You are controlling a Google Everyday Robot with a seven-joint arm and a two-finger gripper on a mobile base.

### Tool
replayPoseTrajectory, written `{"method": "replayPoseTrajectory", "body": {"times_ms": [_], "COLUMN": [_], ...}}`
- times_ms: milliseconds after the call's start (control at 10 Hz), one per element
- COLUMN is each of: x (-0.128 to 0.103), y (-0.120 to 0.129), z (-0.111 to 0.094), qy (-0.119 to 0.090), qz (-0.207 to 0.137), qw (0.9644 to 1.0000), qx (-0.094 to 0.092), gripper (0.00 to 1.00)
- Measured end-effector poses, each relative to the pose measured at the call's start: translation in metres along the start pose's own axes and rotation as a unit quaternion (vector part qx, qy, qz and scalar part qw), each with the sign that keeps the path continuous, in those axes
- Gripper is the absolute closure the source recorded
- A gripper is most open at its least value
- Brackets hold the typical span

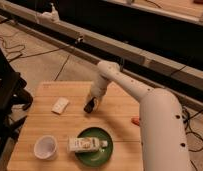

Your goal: Place the eraser in the ceramic cup

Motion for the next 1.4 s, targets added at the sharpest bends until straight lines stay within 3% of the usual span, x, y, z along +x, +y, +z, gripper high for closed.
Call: {"method": "replayPoseTrajectory", "body": {"times_ms": [500,900,1400], "x": [-0.047,-0.103,-0.172], "y": [-0.022,-0.037,-0.025], "z": [-0.031,-0.025,-0.001], "qy": [0.012,0.028,-0.014], "qz": [-0.046,-0.085,-0.090], "qw": [0.9989,0.9957,0.9955], "qx": [-0.004,-0.021,-0.025], "gripper": [1.00,1.00,1.00]}}
